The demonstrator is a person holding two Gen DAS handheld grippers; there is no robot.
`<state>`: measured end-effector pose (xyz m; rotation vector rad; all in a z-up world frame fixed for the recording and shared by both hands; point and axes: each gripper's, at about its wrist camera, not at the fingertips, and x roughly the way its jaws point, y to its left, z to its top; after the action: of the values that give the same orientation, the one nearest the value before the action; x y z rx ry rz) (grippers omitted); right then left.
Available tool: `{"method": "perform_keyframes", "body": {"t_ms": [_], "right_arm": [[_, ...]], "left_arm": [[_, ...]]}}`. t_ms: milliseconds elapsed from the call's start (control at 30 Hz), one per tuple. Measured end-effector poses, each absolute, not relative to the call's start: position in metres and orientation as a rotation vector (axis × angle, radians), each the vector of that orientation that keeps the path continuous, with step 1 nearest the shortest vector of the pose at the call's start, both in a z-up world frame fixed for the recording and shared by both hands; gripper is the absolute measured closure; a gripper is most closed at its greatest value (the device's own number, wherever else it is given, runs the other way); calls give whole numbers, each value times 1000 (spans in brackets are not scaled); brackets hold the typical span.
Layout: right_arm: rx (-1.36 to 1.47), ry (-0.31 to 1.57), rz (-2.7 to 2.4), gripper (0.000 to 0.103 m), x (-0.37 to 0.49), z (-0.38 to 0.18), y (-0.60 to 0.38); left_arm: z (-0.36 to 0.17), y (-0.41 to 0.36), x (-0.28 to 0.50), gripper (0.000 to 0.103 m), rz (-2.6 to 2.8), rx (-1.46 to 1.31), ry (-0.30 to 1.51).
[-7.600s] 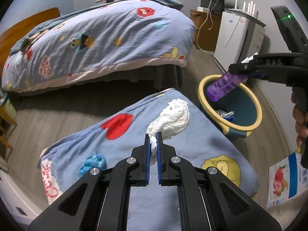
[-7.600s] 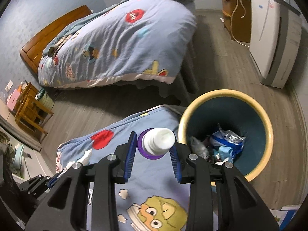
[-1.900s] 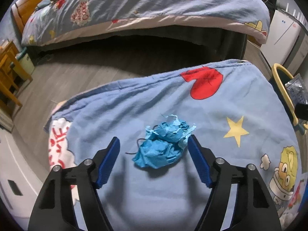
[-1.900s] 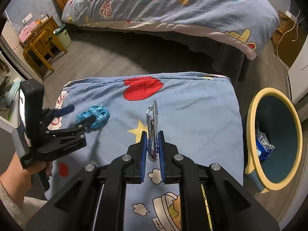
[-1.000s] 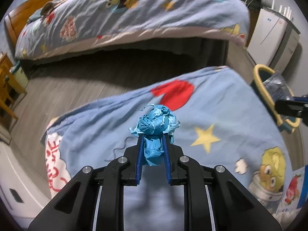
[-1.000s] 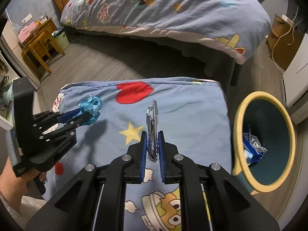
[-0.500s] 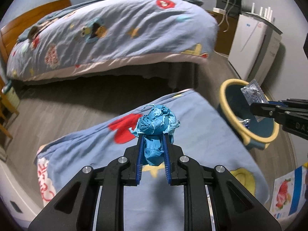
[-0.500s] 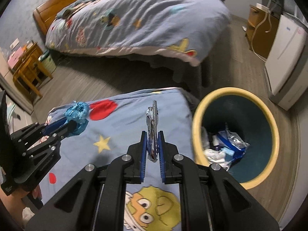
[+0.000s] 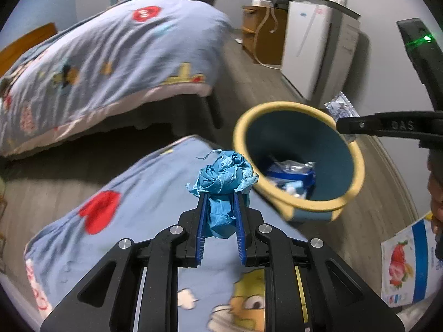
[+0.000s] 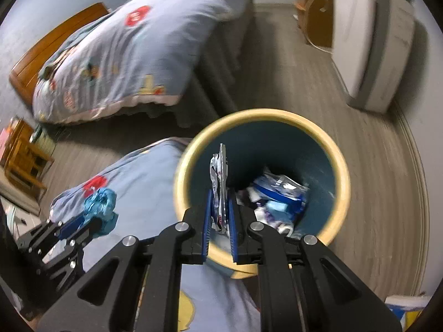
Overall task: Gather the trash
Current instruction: 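Carry the foil packet and blue cloth over the bin with both tools, then open both tools to drop the cloth and foil packet into the bin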
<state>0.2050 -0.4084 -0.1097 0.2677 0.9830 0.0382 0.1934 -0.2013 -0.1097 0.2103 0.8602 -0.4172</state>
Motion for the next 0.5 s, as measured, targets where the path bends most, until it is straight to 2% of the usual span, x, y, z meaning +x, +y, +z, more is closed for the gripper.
{"method": "perform_keyframes", "body": {"t_ms": [500], "right_arm": [[471, 1041, -69, 92, 207, -151, -481]], "left_arm": [[-129, -285, 224, 83, -558, 247, 894]]}}
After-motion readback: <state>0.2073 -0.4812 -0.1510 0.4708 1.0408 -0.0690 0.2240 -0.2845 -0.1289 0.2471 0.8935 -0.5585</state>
